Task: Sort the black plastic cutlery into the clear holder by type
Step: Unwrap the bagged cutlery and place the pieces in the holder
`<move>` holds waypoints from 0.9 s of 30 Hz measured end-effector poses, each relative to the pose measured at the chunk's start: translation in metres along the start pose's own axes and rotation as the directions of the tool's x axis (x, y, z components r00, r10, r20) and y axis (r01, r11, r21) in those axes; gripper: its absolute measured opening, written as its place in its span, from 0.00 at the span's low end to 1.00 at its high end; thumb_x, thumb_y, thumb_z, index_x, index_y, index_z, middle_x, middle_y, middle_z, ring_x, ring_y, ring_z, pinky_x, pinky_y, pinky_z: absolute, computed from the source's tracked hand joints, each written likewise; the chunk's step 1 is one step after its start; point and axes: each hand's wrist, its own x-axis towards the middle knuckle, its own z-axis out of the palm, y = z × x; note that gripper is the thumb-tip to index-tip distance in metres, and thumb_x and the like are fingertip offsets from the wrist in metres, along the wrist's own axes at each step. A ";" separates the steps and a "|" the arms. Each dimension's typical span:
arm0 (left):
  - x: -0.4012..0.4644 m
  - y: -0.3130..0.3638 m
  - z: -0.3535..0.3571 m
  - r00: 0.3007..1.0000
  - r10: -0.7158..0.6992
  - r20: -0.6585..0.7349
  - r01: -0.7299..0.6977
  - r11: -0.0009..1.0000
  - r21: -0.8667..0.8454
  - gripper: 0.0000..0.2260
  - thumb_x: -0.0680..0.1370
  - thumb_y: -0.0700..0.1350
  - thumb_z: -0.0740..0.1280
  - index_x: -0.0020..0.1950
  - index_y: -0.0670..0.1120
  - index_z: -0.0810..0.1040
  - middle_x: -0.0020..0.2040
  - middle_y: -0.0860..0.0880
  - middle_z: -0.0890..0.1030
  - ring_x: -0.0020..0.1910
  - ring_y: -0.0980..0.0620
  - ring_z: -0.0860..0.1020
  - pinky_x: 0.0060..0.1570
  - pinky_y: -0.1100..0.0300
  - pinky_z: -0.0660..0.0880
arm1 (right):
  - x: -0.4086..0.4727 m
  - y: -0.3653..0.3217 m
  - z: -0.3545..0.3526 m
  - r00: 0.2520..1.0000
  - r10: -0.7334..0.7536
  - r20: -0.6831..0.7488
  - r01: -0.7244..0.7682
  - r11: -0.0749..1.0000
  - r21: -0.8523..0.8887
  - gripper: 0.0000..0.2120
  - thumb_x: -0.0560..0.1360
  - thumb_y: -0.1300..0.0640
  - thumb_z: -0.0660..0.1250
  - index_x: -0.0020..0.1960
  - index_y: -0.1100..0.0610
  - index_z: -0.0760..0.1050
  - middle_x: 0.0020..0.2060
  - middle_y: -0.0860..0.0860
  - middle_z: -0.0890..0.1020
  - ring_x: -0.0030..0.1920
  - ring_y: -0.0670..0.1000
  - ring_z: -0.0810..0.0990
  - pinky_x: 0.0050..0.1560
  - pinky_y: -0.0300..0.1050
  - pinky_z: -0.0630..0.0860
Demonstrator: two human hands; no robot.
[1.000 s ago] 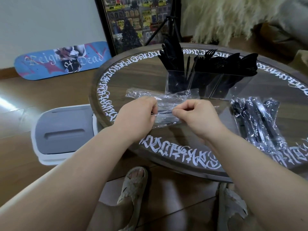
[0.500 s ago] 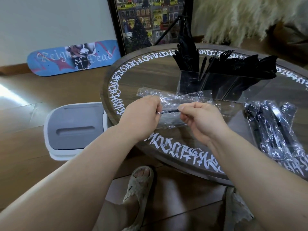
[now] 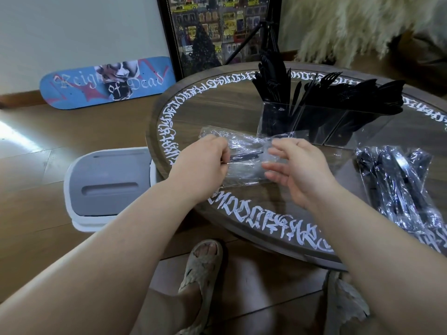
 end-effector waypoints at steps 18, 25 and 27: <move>0.001 -0.002 0.001 0.999 -0.029 0.035 0.028 1.000 0.009 0.05 0.75 0.46 0.68 0.44 0.51 0.72 0.46 0.52 0.74 0.47 0.53 0.73 0.45 0.60 0.69 | -0.007 0.006 0.008 0.902 -0.425 0.072 0.348 0.620 -0.703 0.07 0.78 0.59 0.62 0.45 0.53 0.78 0.36 0.43 0.78 0.37 0.42 0.75 0.40 0.41 0.71; -0.002 -0.001 -0.002 0.999 -0.036 0.028 0.038 0.996 -0.085 0.09 0.76 0.54 0.67 0.44 0.50 0.75 0.45 0.53 0.76 0.44 0.55 0.73 0.43 0.63 0.65 | -0.001 0.001 0.004 0.972 -0.235 -0.021 0.183 0.807 -0.561 0.09 0.76 0.62 0.63 0.41 0.56 0.80 0.35 0.46 0.80 0.33 0.43 0.72 0.30 0.33 0.68; -0.002 -0.001 -0.003 0.999 -0.031 0.029 0.033 0.995 -0.096 0.07 0.77 0.51 0.67 0.45 0.49 0.75 0.45 0.53 0.77 0.45 0.54 0.74 0.43 0.62 0.66 | 0.000 0.002 0.005 0.981 -0.191 -0.015 0.157 0.847 -0.509 0.08 0.75 0.64 0.65 0.39 0.56 0.80 0.33 0.47 0.79 0.30 0.45 0.70 0.28 0.34 0.67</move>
